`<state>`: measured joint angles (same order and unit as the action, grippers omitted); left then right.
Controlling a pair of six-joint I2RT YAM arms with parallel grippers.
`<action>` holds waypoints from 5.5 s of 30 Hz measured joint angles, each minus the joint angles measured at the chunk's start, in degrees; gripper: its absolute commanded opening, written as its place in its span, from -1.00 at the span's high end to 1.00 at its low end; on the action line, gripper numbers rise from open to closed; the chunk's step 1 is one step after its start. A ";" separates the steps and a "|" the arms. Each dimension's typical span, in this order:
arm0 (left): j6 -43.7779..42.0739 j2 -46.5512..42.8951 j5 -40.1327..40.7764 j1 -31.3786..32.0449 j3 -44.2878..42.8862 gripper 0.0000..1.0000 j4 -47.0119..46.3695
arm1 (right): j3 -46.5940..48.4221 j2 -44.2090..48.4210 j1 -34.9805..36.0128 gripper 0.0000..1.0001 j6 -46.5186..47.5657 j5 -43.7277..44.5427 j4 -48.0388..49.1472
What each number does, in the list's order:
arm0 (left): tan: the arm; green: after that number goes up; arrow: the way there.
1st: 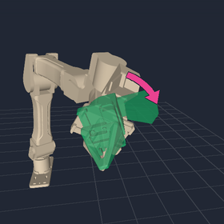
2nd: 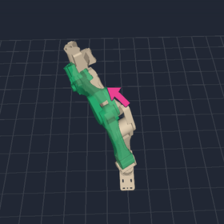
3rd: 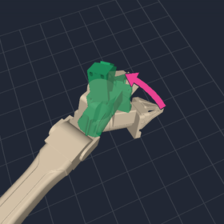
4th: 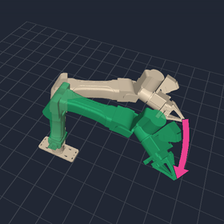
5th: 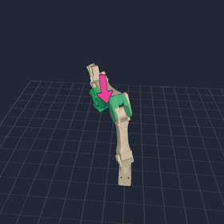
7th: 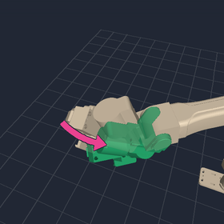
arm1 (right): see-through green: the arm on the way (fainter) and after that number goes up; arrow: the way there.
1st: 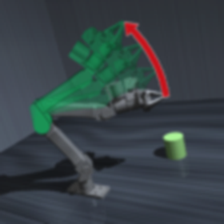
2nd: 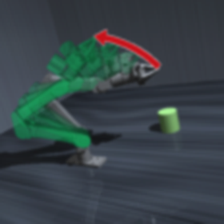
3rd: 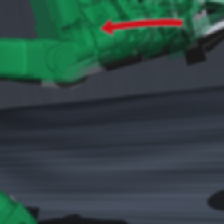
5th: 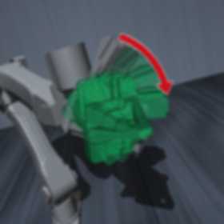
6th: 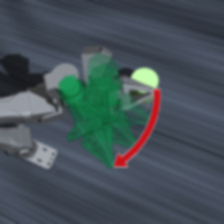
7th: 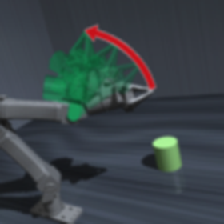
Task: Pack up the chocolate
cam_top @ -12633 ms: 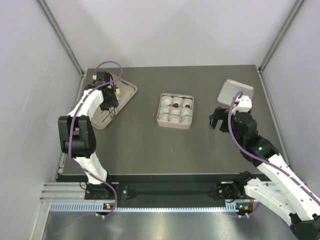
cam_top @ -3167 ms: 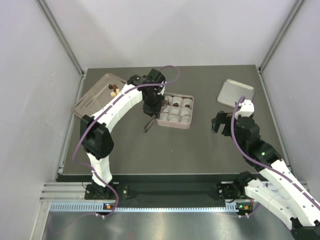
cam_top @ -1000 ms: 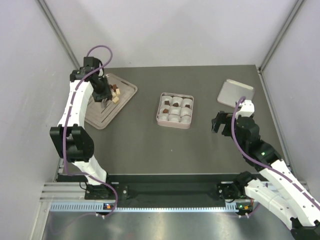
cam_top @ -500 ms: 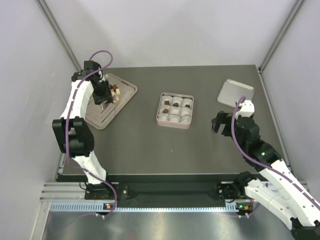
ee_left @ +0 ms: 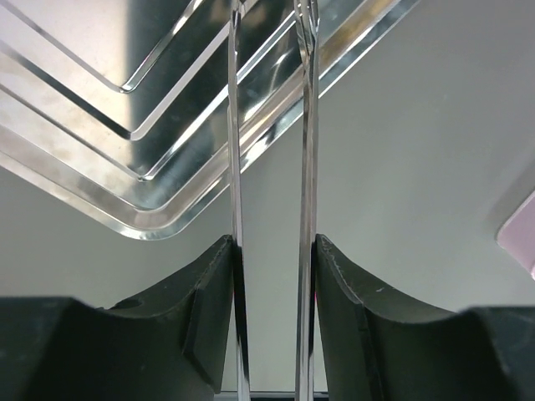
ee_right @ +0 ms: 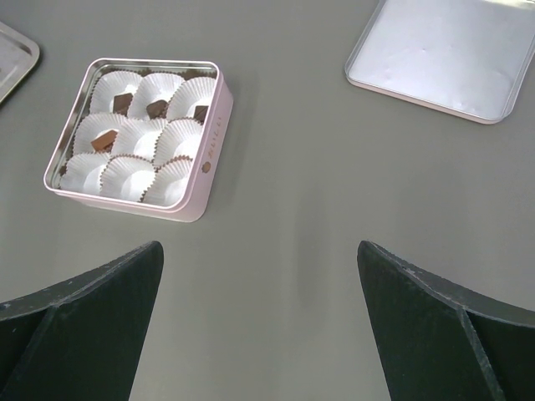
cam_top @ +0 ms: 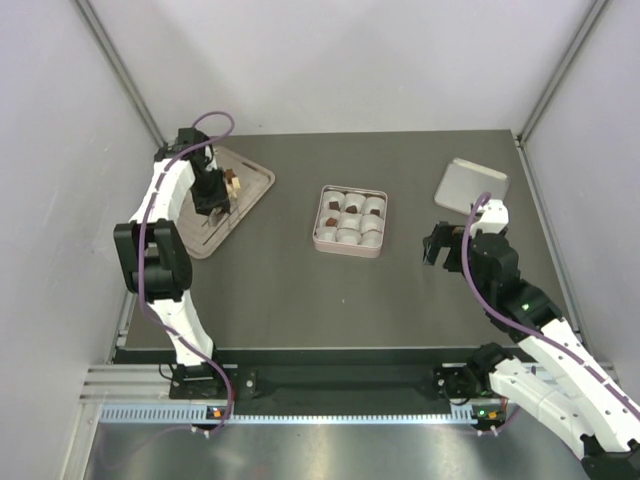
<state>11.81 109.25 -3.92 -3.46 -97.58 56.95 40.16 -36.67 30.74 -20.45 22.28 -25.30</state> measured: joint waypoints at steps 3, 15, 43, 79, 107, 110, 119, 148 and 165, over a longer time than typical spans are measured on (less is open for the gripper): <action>-0.15 1.07 0.55 0.00 0.00 0.08 0.02 | 0.00 -0.20 0.00 -1.00 0.28 0.17 0.13; -0.90 3.30 0.85 0.00 -2.10 0.09 -0.02 | -0.02 -0.63 0.00 -0.99 0.92 0.57 0.39; -0.20 0.42 -1.57 3.23 -6.82 0.36 4.76 | -0.04 -1.25 0.00 -0.99 0.79 0.28 0.42; 6.27 -3.19 -2.93 40.06 -3.21 0.35 -0.44 | -0.04 -2.43 0.00 -1.00 -0.33 -0.92 0.35; 6.58 0.37 -2.67 40.46 -0.11 0.17 -2.67 | -0.04 -2.34 0.00 -0.99 -0.33 -0.90 0.35; 6.58 0.37 -2.47 40.44 -0.26 0.16 -2.54 | -0.04 -2.34 0.00 -1.00 -0.33 -0.92 0.35; 6.54 0.35 -0.52 40.44 -5.27 0.17 -0.55 | -0.04 -2.34 0.00 -0.99 -0.33 -0.98 0.35; 9.16 -1.60 9.44 12.50 -4.17 0.16 -4.09 | -0.04 -1.73 0.00 -0.99 -0.11 -2.40 0.39; 9.11 3.34 10.38 8.02 -3.96 0.15 -7.04 | -0.44 -3.98 0.00 -0.99 0.52 -1.95 1.92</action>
<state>20.93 112.60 6.46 4.56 -101.54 49.91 39.72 -40.64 30.74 -19.92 20.34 -23.38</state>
